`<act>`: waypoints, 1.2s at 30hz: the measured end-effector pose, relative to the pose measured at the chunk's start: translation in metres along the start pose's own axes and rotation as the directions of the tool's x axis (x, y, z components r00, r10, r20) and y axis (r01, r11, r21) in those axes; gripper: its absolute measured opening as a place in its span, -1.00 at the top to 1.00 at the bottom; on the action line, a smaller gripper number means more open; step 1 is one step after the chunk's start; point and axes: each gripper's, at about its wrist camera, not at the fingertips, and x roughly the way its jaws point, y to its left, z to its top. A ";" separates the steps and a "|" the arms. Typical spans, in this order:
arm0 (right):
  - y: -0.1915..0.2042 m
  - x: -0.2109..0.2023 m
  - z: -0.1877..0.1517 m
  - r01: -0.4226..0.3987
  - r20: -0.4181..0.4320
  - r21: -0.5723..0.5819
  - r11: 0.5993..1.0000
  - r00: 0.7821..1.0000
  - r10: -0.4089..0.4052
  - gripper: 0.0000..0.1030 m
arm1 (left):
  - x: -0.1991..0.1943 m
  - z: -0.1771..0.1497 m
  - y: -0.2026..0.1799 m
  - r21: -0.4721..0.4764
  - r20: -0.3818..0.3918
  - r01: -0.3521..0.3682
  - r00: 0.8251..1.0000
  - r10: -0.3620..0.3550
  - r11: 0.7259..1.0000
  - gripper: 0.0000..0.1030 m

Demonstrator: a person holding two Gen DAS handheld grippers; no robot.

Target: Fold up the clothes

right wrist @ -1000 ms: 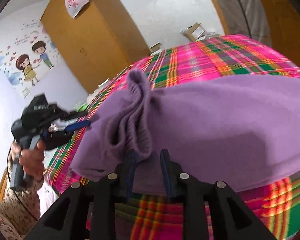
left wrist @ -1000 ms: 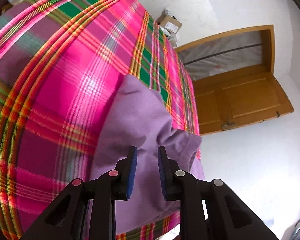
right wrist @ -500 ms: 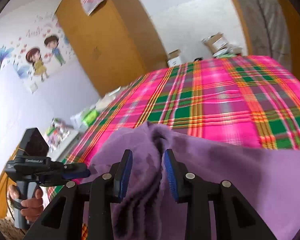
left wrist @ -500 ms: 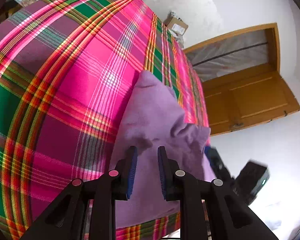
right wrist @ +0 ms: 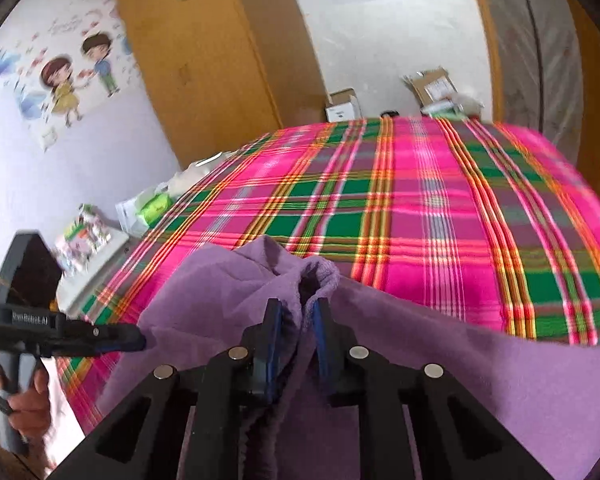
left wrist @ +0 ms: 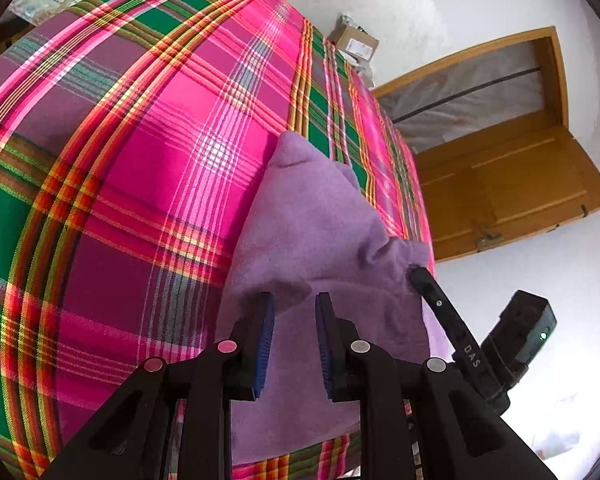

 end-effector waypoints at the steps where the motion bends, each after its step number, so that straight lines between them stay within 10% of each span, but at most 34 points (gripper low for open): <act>1: 0.003 0.001 0.000 0.012 -0.006 -0.017 1.000 1.000 -0.012 0.65 | 0.000 0.000 0.001 -0.001 -0.001 0.000 1.000 0.000 1.000 0.61; 18: -0.028 0.014 -0.011 0.070 -0.083 0.116 0.991 0.995 -0.061 0.76 | 0.003 -0.003 0.005 0.007 -0.022 0.002 1.000 -0.001 1.000 0.61; 21: -0.041 0.002 -0.013 0.005 -0.070 0.209 0.978 0.997 0.010 0.72 | 0.003 -0.003 0.003 0.012 -0.021 -0.003 1.000 0.003 1.000 0.61; 25: -0.060 -0.012 -0.027 -0.121 -0.054 0.371 0.921 0.987 0.152 0.06 | 0.002 -0.005 0.002 0.011 -0.019 0.004 1.000 -0.004 1.000 0.61; 28: -0.069 -0.014 -0.045 -0.192 -0.063 0.465 0.864 0.966 0.249 0.06 | 0.003 -0.007 0.005 0.010 -0.025 0.004 1.000 -0.004 1.000 0.61; 36: -0.042 0.001 -0.047 -0.204 -0.107 0.424 0.882 0.956 0.273 0.16 | 0.000 -0.012 0.003 0.013 -0.031 0.006 1.000 -0.006 1.000 0.61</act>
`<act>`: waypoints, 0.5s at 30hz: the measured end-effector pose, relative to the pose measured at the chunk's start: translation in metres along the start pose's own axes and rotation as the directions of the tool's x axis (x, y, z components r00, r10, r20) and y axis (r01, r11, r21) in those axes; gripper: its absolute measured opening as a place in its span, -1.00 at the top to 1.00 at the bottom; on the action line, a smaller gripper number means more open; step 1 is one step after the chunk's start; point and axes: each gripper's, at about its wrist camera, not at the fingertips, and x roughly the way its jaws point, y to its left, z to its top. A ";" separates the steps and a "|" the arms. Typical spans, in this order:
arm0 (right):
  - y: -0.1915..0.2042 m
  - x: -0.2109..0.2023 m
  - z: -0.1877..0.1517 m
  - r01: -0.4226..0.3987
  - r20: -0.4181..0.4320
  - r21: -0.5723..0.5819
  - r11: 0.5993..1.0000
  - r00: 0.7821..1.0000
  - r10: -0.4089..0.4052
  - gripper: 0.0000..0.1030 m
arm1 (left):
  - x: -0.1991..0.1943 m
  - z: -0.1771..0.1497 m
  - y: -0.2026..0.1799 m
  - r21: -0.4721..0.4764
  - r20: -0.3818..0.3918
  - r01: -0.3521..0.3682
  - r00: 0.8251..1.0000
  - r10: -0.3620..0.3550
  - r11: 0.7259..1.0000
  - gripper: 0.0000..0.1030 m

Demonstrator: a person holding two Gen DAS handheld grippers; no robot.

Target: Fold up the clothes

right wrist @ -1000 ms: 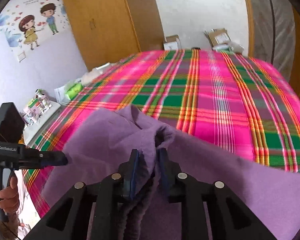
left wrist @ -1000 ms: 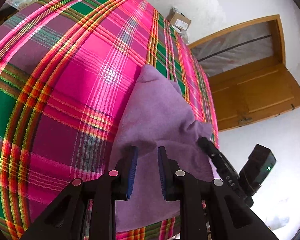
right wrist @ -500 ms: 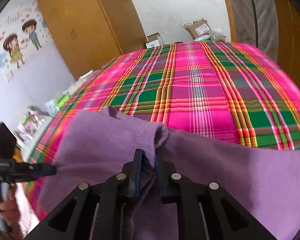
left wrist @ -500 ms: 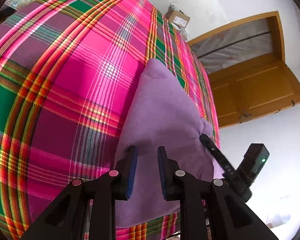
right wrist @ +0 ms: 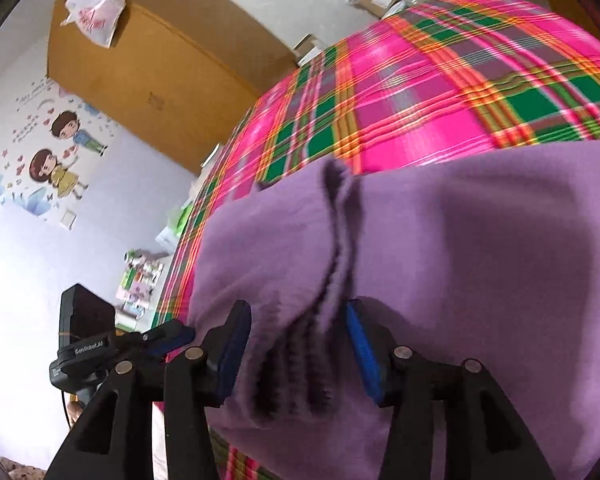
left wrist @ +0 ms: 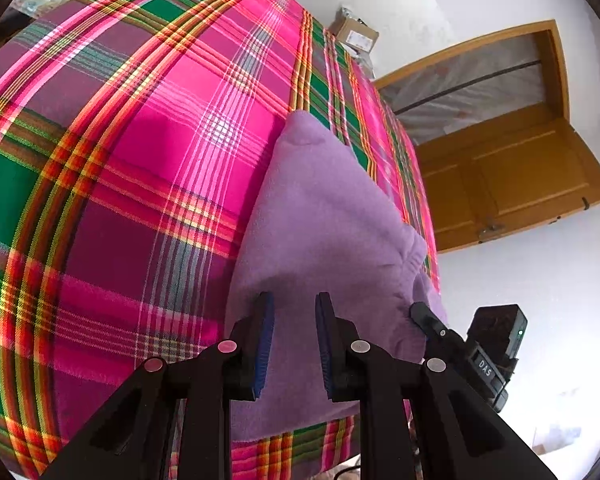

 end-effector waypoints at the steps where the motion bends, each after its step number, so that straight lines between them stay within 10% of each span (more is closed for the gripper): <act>1: 0.004 0.003 -0.001 0.005 -0.010 -0.018 1.000 1.000 -0.005 0.31 | 0.000 -0.001 0.000 -0.002 0.002 0.003 1.000 -0.003 1.000 0.61; 15: 0.024 -0.044 -0.004 0.016 0.124 -0.095 0.995 0.992 -0.004 0.60 | -0.001 -0.007 -0.007 0.024 -0.011 0.006 1.000 -0.006 1.000 0.61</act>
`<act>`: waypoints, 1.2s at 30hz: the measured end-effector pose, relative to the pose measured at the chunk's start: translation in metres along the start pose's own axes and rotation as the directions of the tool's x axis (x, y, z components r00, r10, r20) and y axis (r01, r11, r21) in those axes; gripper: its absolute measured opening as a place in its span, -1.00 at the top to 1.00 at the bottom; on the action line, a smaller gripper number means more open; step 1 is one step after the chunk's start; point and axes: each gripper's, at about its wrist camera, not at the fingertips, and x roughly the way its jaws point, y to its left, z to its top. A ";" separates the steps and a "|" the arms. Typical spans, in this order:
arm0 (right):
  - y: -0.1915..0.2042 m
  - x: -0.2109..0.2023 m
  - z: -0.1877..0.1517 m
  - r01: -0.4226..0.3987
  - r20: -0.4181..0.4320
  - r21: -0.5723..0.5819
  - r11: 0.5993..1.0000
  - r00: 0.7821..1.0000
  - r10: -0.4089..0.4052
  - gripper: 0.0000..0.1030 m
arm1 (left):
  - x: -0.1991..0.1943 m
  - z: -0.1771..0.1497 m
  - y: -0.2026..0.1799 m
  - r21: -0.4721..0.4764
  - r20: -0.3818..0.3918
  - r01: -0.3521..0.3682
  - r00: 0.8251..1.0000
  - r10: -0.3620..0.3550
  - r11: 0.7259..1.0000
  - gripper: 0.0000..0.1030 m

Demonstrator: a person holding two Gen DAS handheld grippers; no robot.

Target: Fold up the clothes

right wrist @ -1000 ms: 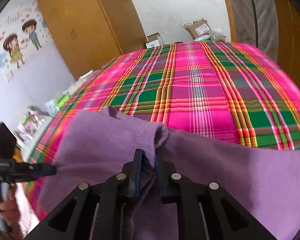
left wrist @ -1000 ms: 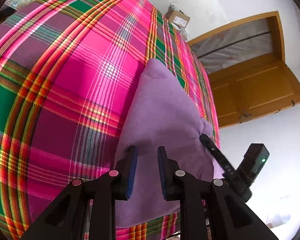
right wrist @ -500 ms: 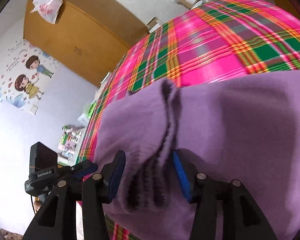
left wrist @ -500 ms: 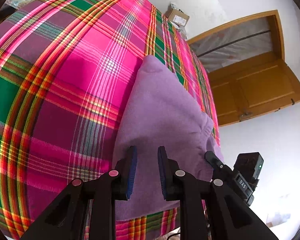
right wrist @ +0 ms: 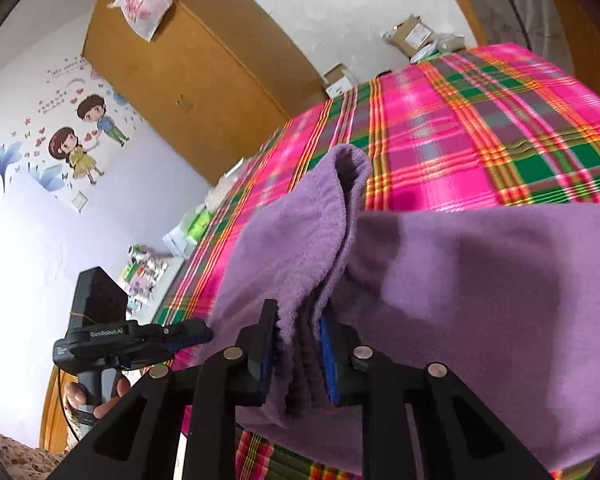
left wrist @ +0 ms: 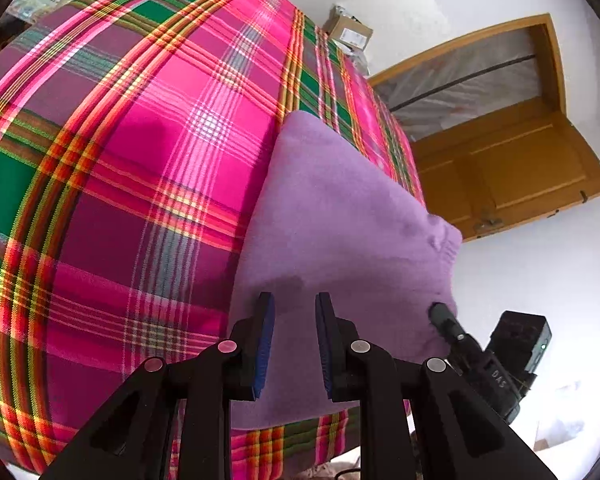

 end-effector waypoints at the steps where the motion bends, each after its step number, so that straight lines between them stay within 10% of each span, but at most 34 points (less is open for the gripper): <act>1: -0.005 -0.005 -0.002 0.015 0.006 0.007 1.000 1.000 -0.015 0.60 | 0.002 0.000 -0.001 0.000 -0.004 0.002 1.000 -0.002 1.000 0.61; 11: -0.025 0.008 -0.014 0.171 -0.049 -0.011 0.985 0.984 -0.172 0.38 | 0.007 0.000 -0.003 0.026 -0.018 -0.022 1.000 0.022 0.999 0.61; 17: 0.016 -0.013 0.008 0.349 0.140 -0.225 0.910 0.936 -0.324 0.37 | 0.005 -0.001 -0.005 0.044 -0.017 -0.026 0.999 0.027 0.999 0.61; 21: 0.028 0.010 0.023 0.321 0.117 -0.312 0.894 0.947 -0.299 0.53 | 0.004 -0.002 -0.004 0.053 -0.017 -0.033 0.999 0.033 0.998 0.61; 29: 0.001 0.058 0.035 0.426 0.010 -0.305 0.852 0.896 -0.444 0.67 | 0.002 -0.008 -0.004 0.089 -0.020 -0.038 0.999 0.040 0.995 0.59; 36: 0.018 0.037 0.028 0.407 0.044 -0.305 0.861 0.909 -0.414 0.67 | -0.001 -0.011 -0.003 0.104 -0.023 -0.044 0.999 0.047 0.994 0.58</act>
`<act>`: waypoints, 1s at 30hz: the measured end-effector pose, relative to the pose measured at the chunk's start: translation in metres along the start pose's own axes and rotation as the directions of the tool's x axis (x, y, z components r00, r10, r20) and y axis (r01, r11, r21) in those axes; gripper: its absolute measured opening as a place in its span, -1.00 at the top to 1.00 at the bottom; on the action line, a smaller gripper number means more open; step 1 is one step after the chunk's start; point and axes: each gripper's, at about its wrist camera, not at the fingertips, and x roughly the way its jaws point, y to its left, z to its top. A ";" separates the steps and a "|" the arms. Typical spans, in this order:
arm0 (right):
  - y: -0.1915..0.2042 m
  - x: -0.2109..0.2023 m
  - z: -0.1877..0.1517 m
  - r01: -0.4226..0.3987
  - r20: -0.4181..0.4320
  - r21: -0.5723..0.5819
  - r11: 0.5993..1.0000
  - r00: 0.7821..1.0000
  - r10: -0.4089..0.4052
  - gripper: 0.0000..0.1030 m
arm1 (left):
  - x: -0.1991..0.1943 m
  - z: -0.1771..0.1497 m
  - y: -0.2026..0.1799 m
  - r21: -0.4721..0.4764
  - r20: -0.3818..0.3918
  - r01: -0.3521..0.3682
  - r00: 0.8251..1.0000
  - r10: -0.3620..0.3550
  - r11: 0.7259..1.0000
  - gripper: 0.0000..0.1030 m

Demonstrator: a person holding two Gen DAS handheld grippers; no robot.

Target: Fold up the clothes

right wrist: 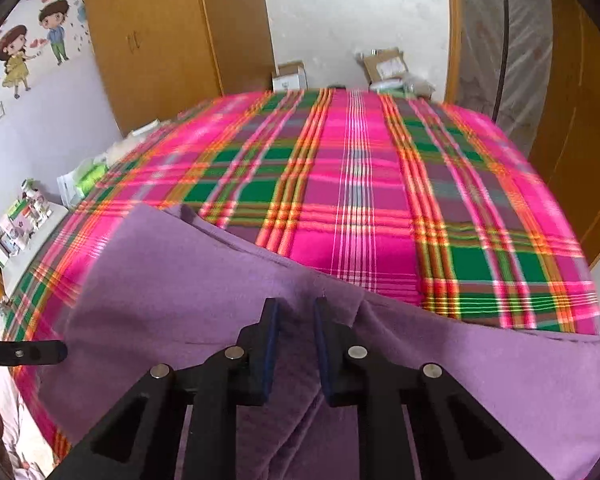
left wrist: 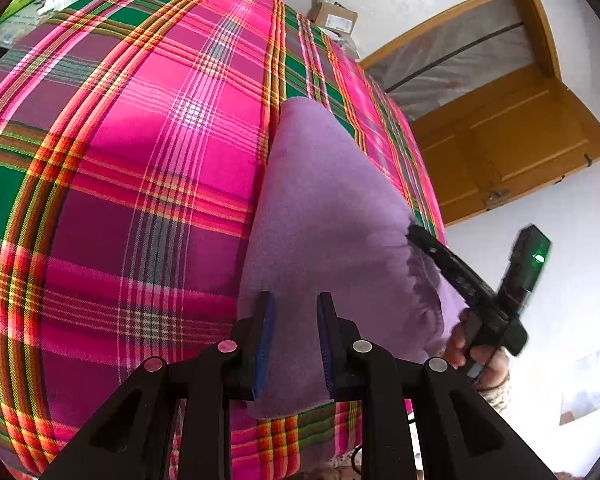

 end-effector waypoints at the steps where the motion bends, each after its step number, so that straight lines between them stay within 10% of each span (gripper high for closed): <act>1: 0.004 -0.008 -0.004 -0.016 0.016 -0.010 1.000 1.000 0.016 0.67 | -0.001 -0.001 0.001 0.000 0.000 0.002 1.000 -0.002 1.000 0.58; 12: 0.039 -0.037 -0.081 0.037 0.095 -0.079 0.996 0.995 -0.029 0.64 | -0.003 -0.009 -0.005 0.038 0.001 -0.011 1.000 0.011 0.999 0.58; 30: 0.070 -0.055 -0.111 0.082 0.112 -0.152 0.985 0.992 -0.065 0.62 | -0.014 -0.022 0.000 0.085 -0.012 -0.006 1.000 0.007 0.996 0.58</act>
